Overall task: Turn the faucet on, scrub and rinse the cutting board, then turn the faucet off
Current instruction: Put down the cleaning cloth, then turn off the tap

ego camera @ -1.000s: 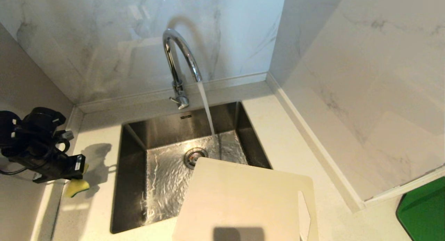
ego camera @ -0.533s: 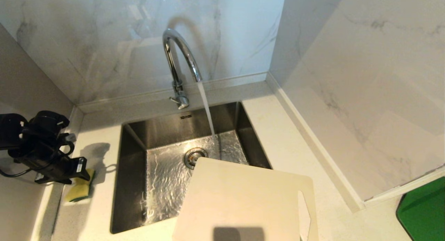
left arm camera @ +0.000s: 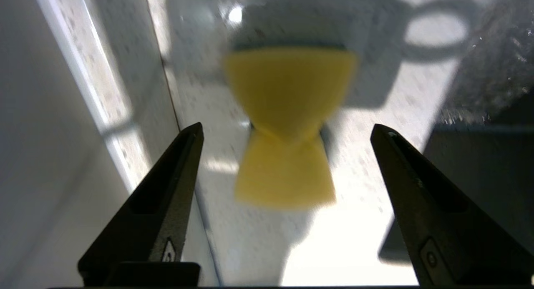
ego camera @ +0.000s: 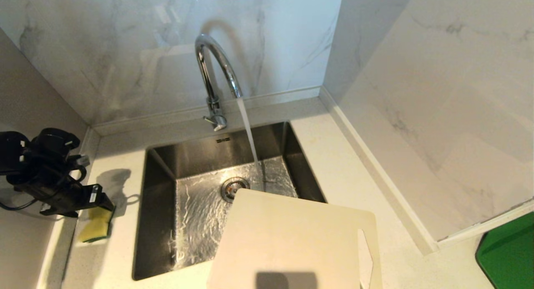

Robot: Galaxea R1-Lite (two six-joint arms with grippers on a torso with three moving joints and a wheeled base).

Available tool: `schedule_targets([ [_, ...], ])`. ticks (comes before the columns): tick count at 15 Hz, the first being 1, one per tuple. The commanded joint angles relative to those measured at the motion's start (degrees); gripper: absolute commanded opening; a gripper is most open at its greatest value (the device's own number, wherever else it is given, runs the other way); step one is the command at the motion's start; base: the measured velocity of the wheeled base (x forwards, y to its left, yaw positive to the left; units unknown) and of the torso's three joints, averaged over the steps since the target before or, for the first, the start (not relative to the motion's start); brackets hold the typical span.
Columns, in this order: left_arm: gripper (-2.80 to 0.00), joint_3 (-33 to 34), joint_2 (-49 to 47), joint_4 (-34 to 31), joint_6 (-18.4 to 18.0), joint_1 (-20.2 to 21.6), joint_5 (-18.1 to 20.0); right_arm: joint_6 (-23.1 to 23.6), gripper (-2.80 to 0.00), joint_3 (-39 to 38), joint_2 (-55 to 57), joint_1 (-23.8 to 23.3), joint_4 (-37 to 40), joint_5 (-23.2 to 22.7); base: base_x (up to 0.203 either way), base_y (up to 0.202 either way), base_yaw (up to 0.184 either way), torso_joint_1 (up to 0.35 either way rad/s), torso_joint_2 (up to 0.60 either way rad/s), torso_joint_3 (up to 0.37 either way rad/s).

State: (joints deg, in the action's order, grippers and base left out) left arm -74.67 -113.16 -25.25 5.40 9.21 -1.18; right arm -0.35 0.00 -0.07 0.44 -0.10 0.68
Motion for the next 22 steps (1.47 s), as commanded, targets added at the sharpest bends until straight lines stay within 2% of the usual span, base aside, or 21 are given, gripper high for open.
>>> schedule_targets([
  [1,0.0,0.03,4.1,-2.19,-0.28,-1.82,0.76,0.0,-2.8,-0.09,-0.01,0.0,-0.03,0.02,0.0,0.0,0.0,0.0,0.0,0.0],
  [2,-2.8,0.14,5.78,-2.89,-1.03,-2.76,1.03,0.0,-2.8,-0.09,-0.01,0.05,-0.03,0.02,0.0,0.0,0.0,0.0,0.0,0.0],
  [5,-2.8,1.57,11.47,-3.53,-3.14,-6.67,1.16,0.0,-2.8,-0.09,-0.01,0.05,0.02,0.02,0.0,0.0,0.0,0.0,0.0,0.0],
  [10,-2.8,-0.63,16.96,-7.69,-3.47,-13.67,1.12,0.0,-2.8,-0.09,-0.01,0.0,0.02,0.02,0.0,0.0,0.0,0.0,0.0,0.0],
  [16,-2.8,-10.98,15.0,-15.38,-3.3,-20.22,1.22,0.0,-2.8,-0.09,-0.01,0.07,-0.05,0.02,0.0,0.0,0.0,0.0,0.0,0.0],
  [22,-2.8,-26.5,5.92,-20.16,-3.45,-25.41,0.56,0.0,-2.8,-0.09,-0.01,0.0,0.01,0.02,0.0,0.0,0.0,0.0,0.0,0.0],
])
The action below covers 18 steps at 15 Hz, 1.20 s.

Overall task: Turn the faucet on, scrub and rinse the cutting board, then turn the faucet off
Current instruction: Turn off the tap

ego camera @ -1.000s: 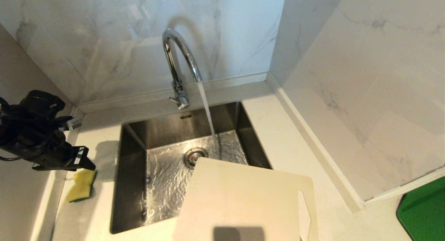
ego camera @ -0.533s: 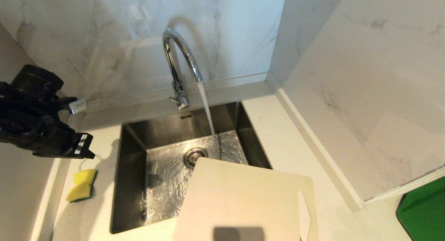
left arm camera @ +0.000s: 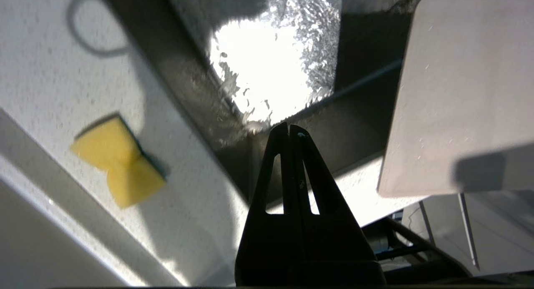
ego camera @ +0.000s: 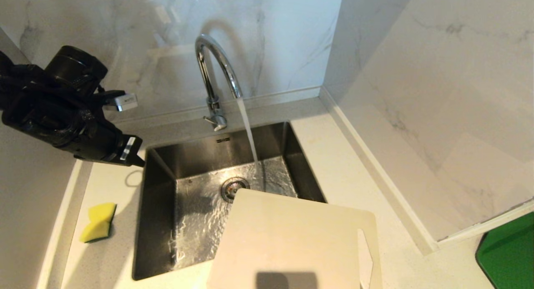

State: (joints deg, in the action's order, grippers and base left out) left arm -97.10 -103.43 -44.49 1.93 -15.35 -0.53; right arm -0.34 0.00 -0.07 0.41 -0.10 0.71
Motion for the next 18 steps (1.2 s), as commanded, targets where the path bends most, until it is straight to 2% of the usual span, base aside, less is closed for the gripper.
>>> schedule_targets([
  [1,-2.8,-6.99,-5.95,-1.92,0.08,-1.38,-0.09,-0.01,-2.8,-0.09,-0.01,0.05,0.01,0.0,0.0,0.0,0.0,0.0,0.0,0.0],
  [6,-2.8,-16.12,-14.61,-2.33,0.25,-4.15,-0.22,-0.01,-2.8,-0.09,-0.01,0.02,0.01,0.0,0.0,0.0,0.0,0.0,0.0,0.0],
  [13,-2.8,-16.37,-19.15,11.28,0.17,-5.15,-0.43,-0.01,-2.8,-0.09,-0.01,0.02,-0.08,0.0,0.0,0.0,0.0,0.0,0.0,0.0],
  [18,-2.8,-16.46,-20.61,18.54,0.31,-5.04,-1.48,-0.01,-2.8,-0.09,-0.01,0.02,0.01,0.0,0.0,0.0,0.0,0.0,0.0,0.0],
])
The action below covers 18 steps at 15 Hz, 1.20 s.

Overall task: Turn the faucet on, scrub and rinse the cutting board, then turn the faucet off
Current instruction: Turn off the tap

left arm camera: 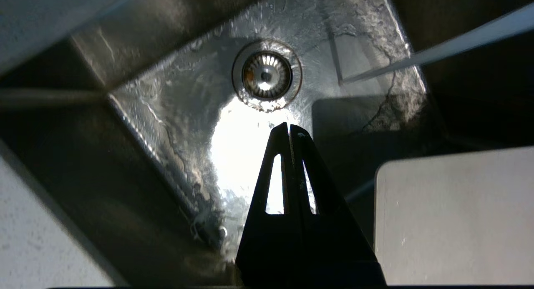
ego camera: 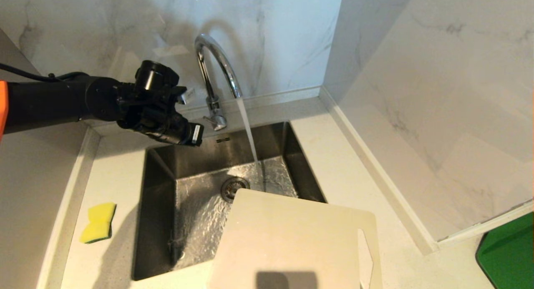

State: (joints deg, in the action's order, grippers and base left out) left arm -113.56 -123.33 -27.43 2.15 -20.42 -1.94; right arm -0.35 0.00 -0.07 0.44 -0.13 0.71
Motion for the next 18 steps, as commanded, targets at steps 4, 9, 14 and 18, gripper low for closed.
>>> schedule_targets([
  [4,-2.8,0.0,-1.18,7.59,0.14,0.12,-1.78,0.0,-2.8,-0.09,-0.01,0.0,0.04,0.0,0.0,0.0,0.0,0.0,0.0,0.0],
  [9,-2.8,-0.09,-2.42,10.53,0.13,0.12,-2.98,0.0,-2.8,-0.09,0.0,0.06,0.02,0.0,0.0,0.0,0.0,0.0,0.0,0.0],
  [14,-2.8,-0.09,-3.52,14.51,1.37,0.2,-3.07,0.0,-2.8,-0.09,-0.01,0.0,0.26,0.0,0.0,0.0,0.0,0.0,0.0,0.0],
  [18,-2.8,-0.06,-4.21,17.67,2.51,0.2,-3.57,0.0,-2.8,-0.09,-0.01,0.0,0.0,0.0,0.0,0.0,0.0,0.0,0.0,0.0],
])
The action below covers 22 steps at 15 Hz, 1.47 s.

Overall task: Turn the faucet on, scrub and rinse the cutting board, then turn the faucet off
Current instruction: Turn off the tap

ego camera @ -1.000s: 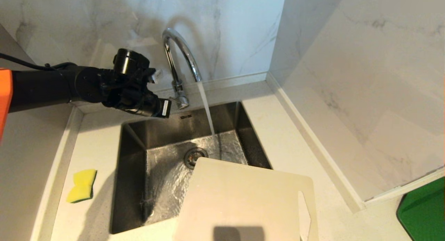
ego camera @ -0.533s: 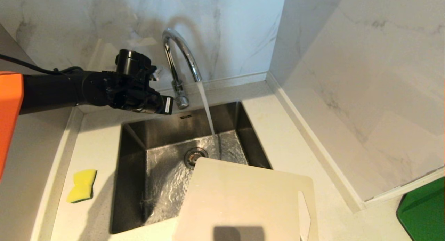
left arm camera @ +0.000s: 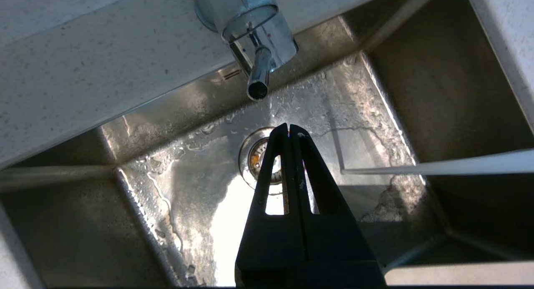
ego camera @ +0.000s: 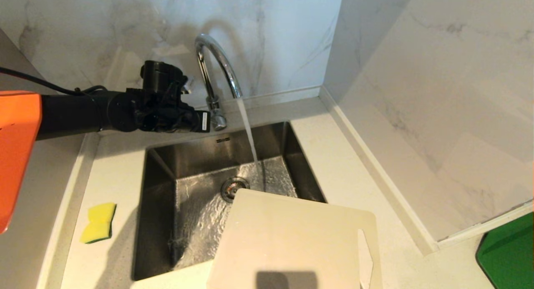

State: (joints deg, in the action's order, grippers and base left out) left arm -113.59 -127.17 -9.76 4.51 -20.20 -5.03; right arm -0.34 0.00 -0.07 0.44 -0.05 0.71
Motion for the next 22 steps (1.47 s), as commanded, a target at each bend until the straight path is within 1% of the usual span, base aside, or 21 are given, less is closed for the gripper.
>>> schedule_targets([
  [1,-2.8,-0.05,-0.54,0.06,0.13,-0.02,-1.73,-0.02,-2.8,-0.09,-0.01,0.0,-0.04,0.0,0.0,0.0,0.0,0.0,0.0,0.0],
  [2,-2.8,-0.03,-0.93,0.25,0.15,-0.02,-2.28,-0.02,-2.8,-0.09,-0.01,0.0,-0.11,0.0,0.0,0.0,0.0,0.0,0.0,0.0],
  [6,-2.8,-0.08,-1.33,0.79,-0.02,-0.02,-2.44,-0.02,-2.8,-0.09,-0.01,0.0,-0.04,0.0,0.0,0.0,0.0,0.0,0.0,0.0],
  [11,-2.8,-0.14,-2.03,5.09,-0.03,0.42,-2.52,-0.02,-2.8,-0.09,-0.01,0.03,-0.04,0.0,0.0,0.0,0.0,0.0,0.0,0.0],
  [17,-2.8,-0.14,-2.21,5.52,-0.02,0.69,-2.88,-0.02,-2.8,-0.09,-0.01,0.03,-0.07,0.0,0.0,0.0,0.0,0.0,0.0,0.0],
  [20,-2.8,-0.14,-2.64,8.75,-0.02,0.78,-3.38,-0.02,-2.8,-0.09,-0.01,0.0,-0.05,0.0,0.0,0.0,0.0,0.0,0.0,0.0],
  [22,-2.8,-0.14,-3.0,9.58,-0.02,0.86,-3.67,-0.02,-2.8,-0.09,-0.01,0.07,-0.08,0.0,0.0,0.0,0.0,0.0,0.0,0.0],
])
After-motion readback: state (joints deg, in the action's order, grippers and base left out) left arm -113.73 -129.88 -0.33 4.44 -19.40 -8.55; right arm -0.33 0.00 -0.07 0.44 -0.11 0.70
